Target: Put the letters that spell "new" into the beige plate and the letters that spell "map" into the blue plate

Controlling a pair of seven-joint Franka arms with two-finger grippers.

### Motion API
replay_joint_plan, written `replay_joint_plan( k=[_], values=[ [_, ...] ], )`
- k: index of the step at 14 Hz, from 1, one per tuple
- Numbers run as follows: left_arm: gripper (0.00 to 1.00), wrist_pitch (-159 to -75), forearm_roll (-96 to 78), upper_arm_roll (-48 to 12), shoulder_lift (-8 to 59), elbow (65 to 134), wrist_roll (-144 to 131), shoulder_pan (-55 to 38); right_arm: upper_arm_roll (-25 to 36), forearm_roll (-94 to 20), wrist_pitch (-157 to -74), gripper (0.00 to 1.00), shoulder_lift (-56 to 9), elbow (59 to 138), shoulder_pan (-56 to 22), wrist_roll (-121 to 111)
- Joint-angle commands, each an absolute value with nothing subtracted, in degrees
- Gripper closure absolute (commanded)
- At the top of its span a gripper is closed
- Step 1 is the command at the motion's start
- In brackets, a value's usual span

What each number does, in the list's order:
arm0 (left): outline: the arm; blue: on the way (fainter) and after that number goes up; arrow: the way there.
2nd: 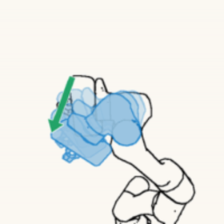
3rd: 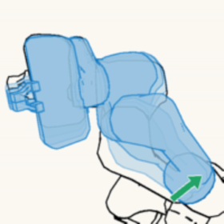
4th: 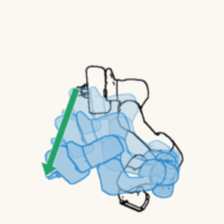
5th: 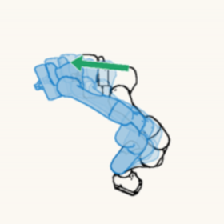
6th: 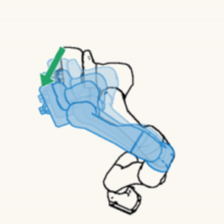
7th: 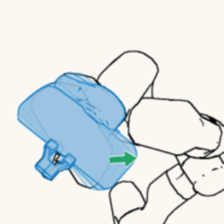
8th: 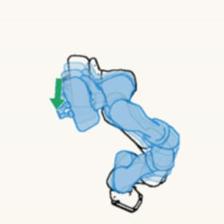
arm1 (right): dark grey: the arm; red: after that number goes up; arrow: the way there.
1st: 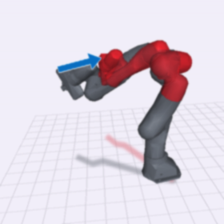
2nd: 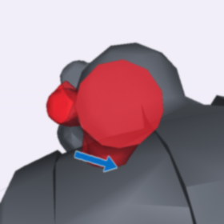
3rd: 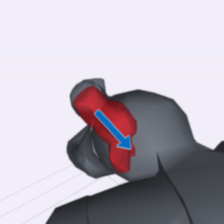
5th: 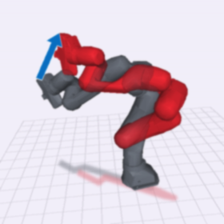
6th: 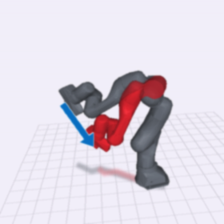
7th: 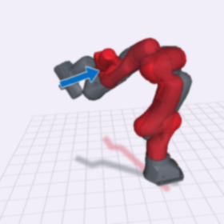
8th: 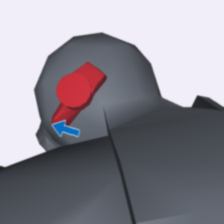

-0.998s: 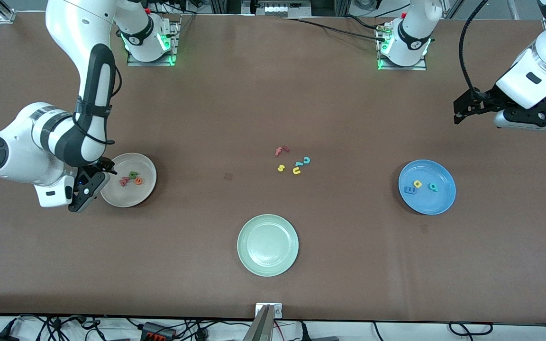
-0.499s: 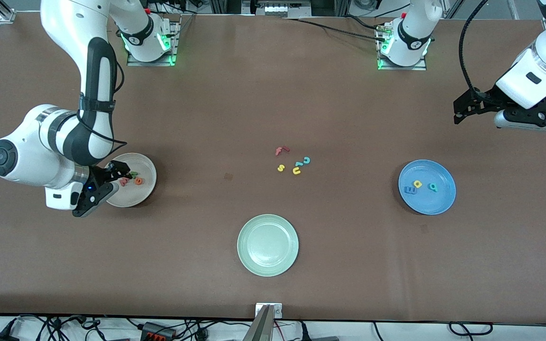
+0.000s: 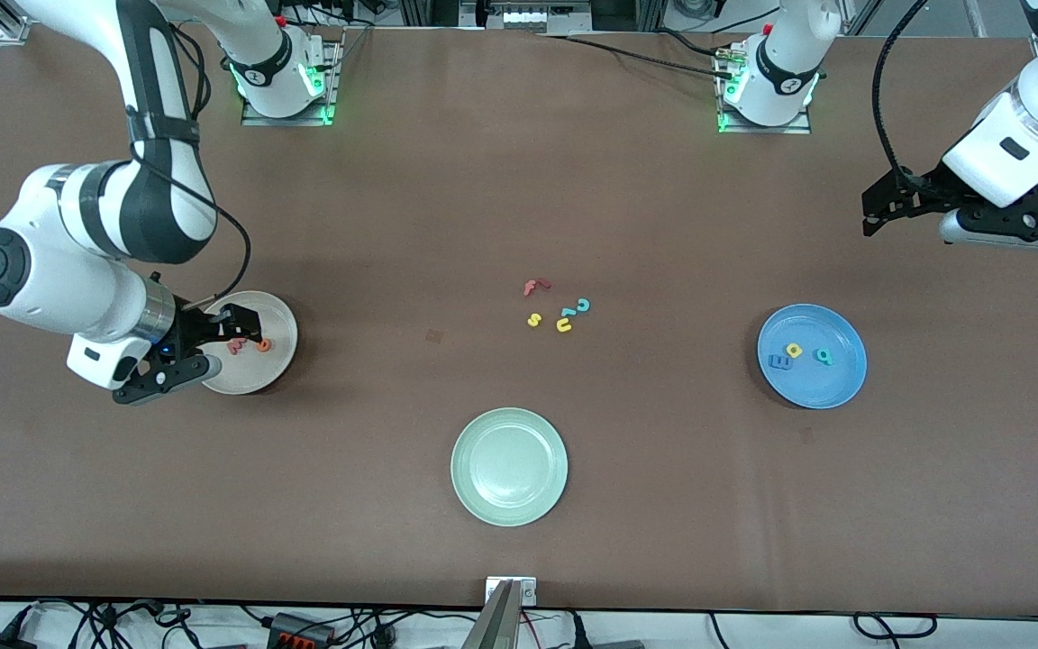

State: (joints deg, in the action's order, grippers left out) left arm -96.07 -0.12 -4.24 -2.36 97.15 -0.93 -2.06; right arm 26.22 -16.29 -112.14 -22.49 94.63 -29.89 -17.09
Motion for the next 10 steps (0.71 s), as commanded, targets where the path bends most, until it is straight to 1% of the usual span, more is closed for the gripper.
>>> replay_joint_plan(
  k=[1, 2, 5, 10],
  values=[
    [0.00, -94.9, 0.8, -4.3, -1.7, 95.5, -1.0, -2.2, 16.8, -10.7, -111.8, 0.00, -18.6, 95.4, -21.8, -6.5],
    [0.00, -94.9, 0.8, -4.4, -1.7, 95.5, -1.0, -2.2, 13.4, -7.6, -111.5, 0.00, -17.7, 95.4, -19.4, -3.1],
    [0.00, -94.9, 0.8, -4.3, -1.7, 95.5, -1.0, -2.2, 8.8, -4.3, -110.1, 0.00, -16.4, 95.4, -14.8, 3.9],
    [0.00, -94.9, 0.8, -4.3, -1.8, 95.5, -1.0, -2.2, 9.1, -1.9, -108.1, 0.00, -15.2, 94.7, -13.9, 4.1]
  ],
)
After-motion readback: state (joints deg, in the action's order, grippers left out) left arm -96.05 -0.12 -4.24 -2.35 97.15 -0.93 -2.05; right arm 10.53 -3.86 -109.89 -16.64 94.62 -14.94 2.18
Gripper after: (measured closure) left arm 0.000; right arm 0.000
